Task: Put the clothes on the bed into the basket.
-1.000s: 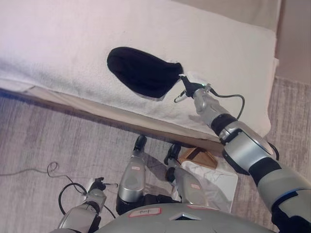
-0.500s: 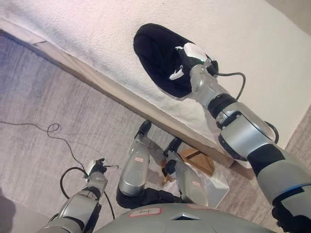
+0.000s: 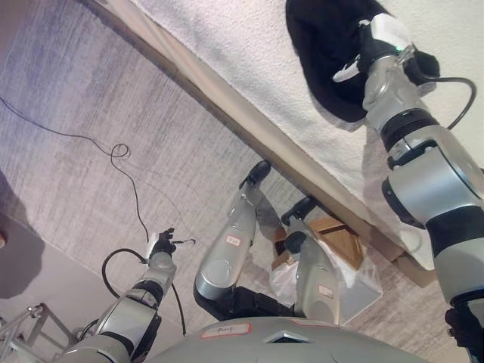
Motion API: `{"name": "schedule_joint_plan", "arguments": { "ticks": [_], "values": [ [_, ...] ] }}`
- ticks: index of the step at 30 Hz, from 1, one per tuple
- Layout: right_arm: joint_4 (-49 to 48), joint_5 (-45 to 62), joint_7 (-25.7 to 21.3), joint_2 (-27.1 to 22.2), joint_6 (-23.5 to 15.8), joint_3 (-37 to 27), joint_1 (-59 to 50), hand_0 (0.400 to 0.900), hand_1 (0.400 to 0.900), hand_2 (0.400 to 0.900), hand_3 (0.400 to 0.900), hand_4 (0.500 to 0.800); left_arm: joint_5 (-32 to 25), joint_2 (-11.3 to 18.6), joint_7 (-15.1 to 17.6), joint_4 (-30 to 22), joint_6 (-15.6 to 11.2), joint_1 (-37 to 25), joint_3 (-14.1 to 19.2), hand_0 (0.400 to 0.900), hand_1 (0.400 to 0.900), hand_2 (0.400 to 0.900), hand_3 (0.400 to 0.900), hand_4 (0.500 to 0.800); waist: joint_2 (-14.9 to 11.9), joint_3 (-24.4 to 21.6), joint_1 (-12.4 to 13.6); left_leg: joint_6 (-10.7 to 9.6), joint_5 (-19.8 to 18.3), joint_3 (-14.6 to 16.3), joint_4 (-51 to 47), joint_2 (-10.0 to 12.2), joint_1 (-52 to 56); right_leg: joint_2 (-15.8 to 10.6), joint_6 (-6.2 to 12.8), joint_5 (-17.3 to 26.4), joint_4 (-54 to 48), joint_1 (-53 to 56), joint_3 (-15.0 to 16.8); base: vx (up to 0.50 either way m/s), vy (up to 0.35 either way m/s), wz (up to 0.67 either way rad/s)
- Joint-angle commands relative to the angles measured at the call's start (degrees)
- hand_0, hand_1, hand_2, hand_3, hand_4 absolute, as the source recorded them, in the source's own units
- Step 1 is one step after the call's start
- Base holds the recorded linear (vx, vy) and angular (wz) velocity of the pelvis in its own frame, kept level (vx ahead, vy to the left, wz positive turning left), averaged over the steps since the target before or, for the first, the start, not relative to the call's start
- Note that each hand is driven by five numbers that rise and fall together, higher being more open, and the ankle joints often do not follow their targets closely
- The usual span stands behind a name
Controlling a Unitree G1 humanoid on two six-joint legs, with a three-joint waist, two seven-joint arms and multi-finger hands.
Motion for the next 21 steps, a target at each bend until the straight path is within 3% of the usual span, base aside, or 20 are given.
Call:
{"name": "schedule_joint_plan", "arguments": {
  "ticks": [1, 21],
  "values": [
    [-1.8, 3.6, 0.5, -2.8, -1.4, 0.6, -4.3, 0.4, 0.4, 0.4, 0.4, 0.5, -2.3, 3.3, 0.5, 2.5, 0.3, 3.3, -0.5, 0.9, 0.9, 0.9, 0.9, 0.8, 1.0, 2.9, 0.7, 4.5, 4.9, 1.8, -3.4, -1.0, 0.2, -3.3, 3.31, -4.5, 5.9, 1.7, 3.5, 0.0, 0.003, 0.06],
    [-1.7, 6.0, -0.3, -2.7, -1.9, -2.3, -3.6, 0.4, 0.4, 0.4, 0.4, 0.5, -2.7, 4.2, 0.1, 5.1, 1.2, 3.5, 2.1, 0.9, 0.9, 0.9, 0.9, 0.8, 0.4, 2.9, -1.5, 4.2, 4.4, 3.0, -4.0, -0.4, 2.9, -3.1, 3.15, -4.7, 5.2, 3.8, 4.1, 0.0, 0.0, -0.02]
  ]
}}
